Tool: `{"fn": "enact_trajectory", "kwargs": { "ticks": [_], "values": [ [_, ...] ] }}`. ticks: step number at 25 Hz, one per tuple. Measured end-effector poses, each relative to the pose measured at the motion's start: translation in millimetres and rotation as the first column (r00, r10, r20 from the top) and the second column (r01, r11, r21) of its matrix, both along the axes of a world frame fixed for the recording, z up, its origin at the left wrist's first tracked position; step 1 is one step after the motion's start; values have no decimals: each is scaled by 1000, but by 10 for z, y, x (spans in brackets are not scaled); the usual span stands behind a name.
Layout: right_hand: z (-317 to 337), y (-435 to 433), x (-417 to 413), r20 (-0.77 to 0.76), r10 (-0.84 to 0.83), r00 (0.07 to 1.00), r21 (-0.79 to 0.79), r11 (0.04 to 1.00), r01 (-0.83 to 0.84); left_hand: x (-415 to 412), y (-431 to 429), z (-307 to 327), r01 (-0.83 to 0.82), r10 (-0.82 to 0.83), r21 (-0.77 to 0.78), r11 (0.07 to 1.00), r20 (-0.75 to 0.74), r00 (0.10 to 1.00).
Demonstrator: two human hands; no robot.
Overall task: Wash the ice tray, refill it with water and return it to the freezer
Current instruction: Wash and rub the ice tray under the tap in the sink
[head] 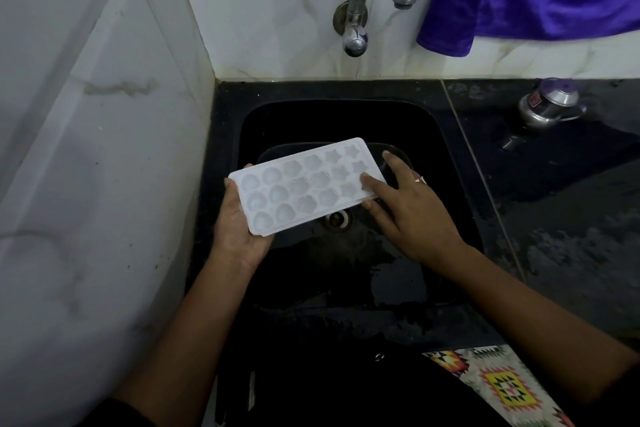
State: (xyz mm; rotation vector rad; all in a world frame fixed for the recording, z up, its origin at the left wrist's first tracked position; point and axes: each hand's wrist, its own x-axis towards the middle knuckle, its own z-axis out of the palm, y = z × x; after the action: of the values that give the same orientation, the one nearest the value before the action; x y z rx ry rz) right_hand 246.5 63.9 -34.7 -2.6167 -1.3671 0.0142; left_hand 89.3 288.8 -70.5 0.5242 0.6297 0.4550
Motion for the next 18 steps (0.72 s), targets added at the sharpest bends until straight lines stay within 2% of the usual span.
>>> {"fn": "enact_trajectory", "kwargs": {
  "ticks": [4,8,9,10,12,13,15,16,17,18],
  "values": [
    [-30,-73,-42,-125,-6,992,109,994,20,-3,-20,21,3,-2,-23,1000,1,1000],
    [-29,3,-31,-87,-64,994,24,997,67,19,-105,45,31,-31,-7,999,-10,999],
    [-21,8,-24,-148,-60,987,14,998,63,16,-85,33,27,-27,-4,1000,-7,1000],
    [5,0,-5,-272,-57,960,21,998,65,6,-63,35,24,-24,-5,1000,0,1000],
    [89,-14,46,-478,-55,877,39,996,84,-13,-28,21,22,-22,-11,1000,1,1000],
    [121,-13,69,-449,-62,891,6,997,73,-7,-45,21,38,-38,-17,999,-4,999],
    [93,8,79,-178,-85,980,-111,992,66,14,-98,14,55,-55,-14,998,-31,998],
    [52,21,67,-72,-60,996,-151,987,49,17,-106,5,46,-46,-9,999,-39,998],
    [22,25,54,-44,-20,999,-159,987,13,15,-90,-3,24,-25,-3,1000,-41,999],
    [3,20,46,-110,-5,994,-133,991,-10,3,-59,5,3,-3,1,1000,-31,1000]
  ]
}}
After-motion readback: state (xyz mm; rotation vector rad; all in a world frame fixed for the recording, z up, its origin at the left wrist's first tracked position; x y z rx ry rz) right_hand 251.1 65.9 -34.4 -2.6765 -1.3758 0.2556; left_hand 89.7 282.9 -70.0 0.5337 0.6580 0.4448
